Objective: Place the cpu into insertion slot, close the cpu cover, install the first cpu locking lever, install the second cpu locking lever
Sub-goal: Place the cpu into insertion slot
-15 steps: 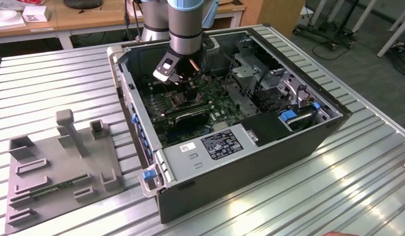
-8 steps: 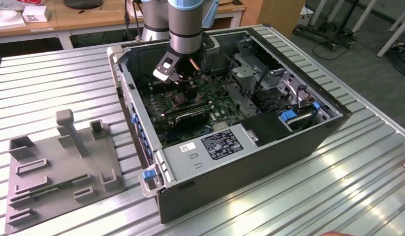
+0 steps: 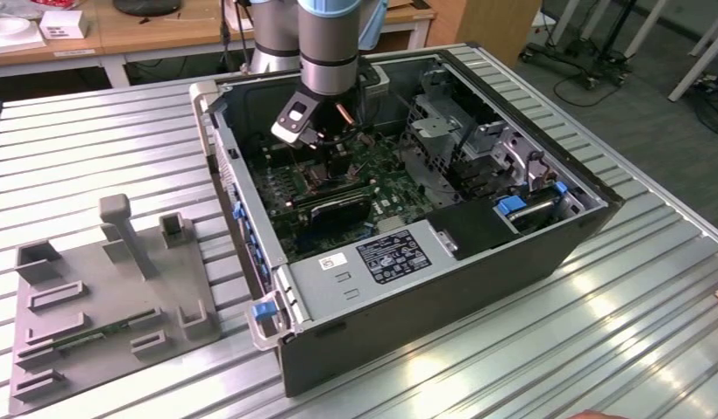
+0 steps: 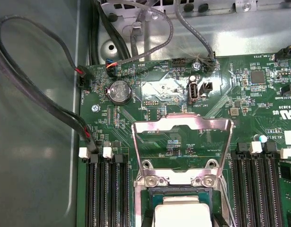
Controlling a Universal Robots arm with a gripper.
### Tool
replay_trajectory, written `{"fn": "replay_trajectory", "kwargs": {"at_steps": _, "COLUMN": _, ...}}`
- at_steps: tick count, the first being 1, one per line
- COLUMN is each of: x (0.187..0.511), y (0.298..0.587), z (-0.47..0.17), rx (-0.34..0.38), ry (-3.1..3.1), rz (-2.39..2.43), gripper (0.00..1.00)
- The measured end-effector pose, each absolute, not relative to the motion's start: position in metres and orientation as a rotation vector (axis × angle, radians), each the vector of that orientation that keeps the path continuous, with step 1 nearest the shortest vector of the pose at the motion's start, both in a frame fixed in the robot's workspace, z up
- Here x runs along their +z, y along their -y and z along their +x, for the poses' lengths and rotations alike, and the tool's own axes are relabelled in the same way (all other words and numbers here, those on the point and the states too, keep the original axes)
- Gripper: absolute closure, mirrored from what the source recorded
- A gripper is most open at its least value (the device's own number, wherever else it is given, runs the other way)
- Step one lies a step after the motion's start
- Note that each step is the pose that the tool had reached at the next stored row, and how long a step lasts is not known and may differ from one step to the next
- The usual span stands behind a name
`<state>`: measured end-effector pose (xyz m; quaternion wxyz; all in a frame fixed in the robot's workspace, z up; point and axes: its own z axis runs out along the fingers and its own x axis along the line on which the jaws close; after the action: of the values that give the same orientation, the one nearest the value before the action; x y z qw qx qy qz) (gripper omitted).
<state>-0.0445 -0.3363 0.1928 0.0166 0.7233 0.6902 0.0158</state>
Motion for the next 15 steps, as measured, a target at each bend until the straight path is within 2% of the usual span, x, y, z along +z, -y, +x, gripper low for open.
{"fn": "replay_trajectory", "kwargs": {"at_steps": 15, "x": 0.1948, "y": 0.3363, "z": -0.0446, "rx": 0.049, "ry": -2.123, "rz": 2.269, "gripper": 0.45}}
